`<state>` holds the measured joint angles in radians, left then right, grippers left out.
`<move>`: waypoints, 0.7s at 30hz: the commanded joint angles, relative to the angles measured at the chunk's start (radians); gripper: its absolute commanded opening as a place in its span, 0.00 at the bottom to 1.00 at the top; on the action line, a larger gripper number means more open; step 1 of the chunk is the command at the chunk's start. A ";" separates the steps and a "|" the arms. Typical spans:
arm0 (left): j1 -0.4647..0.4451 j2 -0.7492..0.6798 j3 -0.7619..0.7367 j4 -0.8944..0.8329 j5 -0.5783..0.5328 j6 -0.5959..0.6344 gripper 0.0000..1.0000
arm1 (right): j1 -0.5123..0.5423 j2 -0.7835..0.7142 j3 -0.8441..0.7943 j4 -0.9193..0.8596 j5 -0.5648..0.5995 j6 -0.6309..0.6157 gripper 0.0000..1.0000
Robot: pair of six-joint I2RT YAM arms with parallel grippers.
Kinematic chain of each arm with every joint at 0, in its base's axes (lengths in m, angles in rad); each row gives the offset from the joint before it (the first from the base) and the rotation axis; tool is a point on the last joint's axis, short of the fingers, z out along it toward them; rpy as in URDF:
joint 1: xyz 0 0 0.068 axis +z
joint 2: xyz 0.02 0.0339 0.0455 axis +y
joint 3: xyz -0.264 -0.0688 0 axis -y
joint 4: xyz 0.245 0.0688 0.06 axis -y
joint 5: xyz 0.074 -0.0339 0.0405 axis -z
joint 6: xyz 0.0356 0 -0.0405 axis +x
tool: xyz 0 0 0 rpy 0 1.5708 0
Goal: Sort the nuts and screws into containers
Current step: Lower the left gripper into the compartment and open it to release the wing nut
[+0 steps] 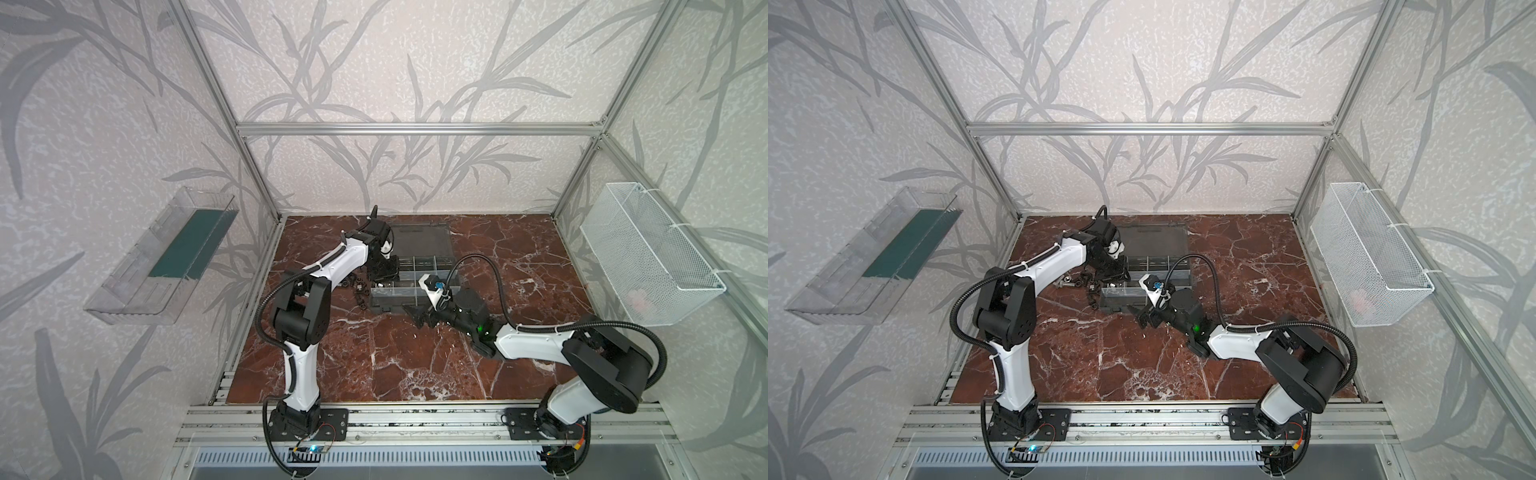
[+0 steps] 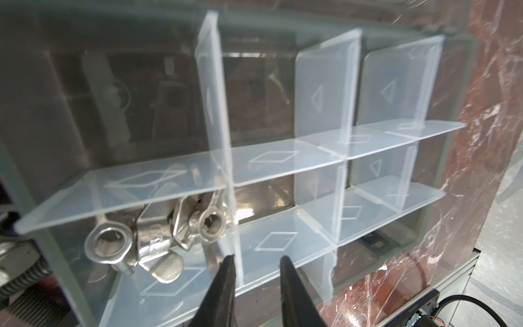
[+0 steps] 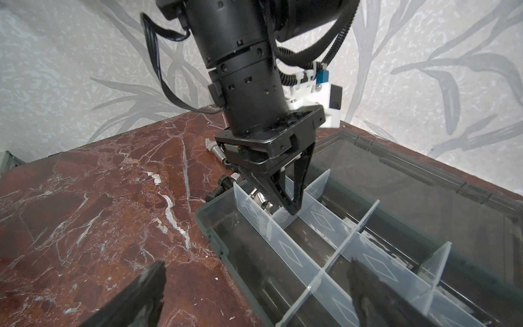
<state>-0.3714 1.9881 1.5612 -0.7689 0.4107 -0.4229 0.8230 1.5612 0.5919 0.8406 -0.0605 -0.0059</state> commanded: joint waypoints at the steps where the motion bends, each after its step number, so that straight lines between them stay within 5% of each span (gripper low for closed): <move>1: 0.005 0.000 -0.005 -0.018 -0.011 -0.004 0.27 | 0.007 -0.008 0.010 0.019 0.001 -0.003 0.99; 21: 0.059 0.017 -0.004 -0.037 -0.067 -0.006 0.27 | 0.007 -0.020 0.008 0.017 -0.004 -0.004 0.99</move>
<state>-0.3241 1.9881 1.5593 -0.7780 0.3717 -0.4229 0.8230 1.5608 0.5919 0.8406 -0.0608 -0.0059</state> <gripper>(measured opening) 0.274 0.991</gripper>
